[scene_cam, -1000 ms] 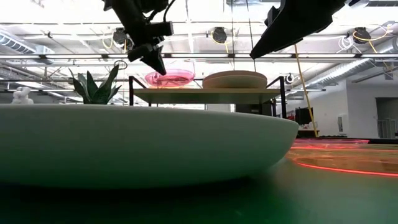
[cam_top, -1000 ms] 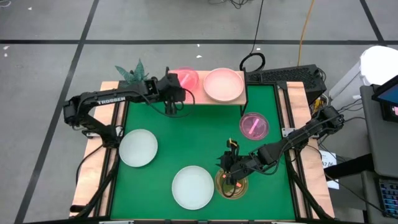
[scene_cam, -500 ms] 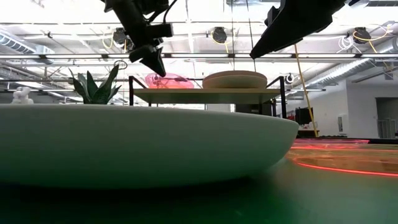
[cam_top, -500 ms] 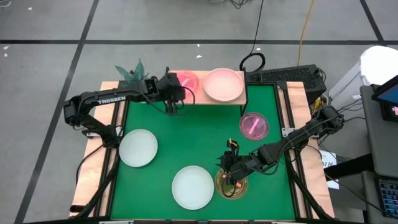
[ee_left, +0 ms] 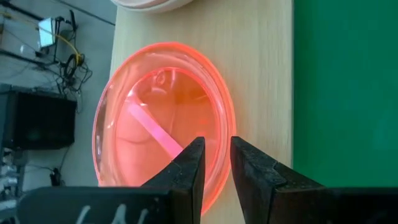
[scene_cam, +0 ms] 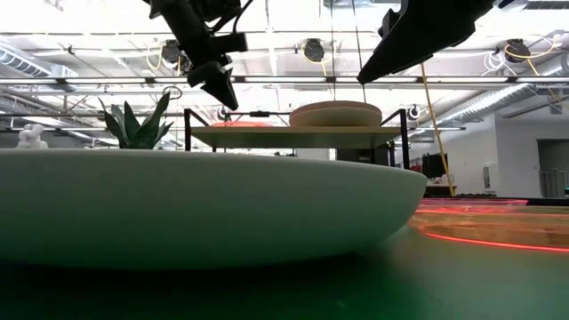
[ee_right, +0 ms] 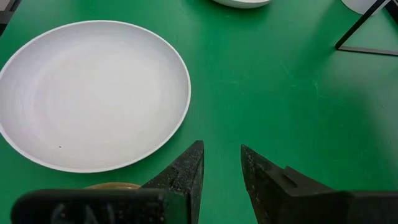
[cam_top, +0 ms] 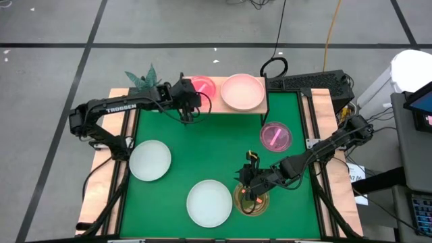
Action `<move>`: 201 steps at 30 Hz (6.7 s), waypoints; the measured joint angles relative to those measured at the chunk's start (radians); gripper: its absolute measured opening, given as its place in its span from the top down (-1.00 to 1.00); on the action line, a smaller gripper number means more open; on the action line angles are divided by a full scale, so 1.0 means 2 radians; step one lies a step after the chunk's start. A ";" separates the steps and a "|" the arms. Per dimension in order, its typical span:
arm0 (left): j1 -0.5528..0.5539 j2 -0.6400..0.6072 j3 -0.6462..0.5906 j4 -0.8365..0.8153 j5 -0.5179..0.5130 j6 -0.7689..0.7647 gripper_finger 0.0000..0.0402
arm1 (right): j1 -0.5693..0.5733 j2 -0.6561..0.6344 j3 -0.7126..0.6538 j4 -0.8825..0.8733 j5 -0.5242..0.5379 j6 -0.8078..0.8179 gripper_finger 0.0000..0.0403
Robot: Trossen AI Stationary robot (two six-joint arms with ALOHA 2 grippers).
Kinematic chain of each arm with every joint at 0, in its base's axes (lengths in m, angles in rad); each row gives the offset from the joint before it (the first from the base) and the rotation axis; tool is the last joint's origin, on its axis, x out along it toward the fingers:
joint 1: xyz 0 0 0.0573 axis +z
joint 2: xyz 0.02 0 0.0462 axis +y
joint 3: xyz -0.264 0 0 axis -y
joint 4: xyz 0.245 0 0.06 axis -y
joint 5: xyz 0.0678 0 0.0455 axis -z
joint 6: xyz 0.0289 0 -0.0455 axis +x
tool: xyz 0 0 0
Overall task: Place and stack plates onto a shelf
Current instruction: Stack the right gray plate on top of the pink plate on the shelf
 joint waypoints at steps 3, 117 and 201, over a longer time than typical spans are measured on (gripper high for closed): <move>-0.009 -0.005 0.000 -0.007 -0.007 -0.028 0.59 | 0.000 0.000 0.000 0.000 -0.001 0.000 0.56; -0.580 0.123 -0.200 0.288 -0.065 -0.116 0.03 | 0.064 0.068 0.000 0.109 -0.105 0.120 0.56; -0.410 0.081 -0.200 0.186 -0.039 0.003 0.90 | -0.069 0.142 0.054 0.022 -0.102 -0.361 0.91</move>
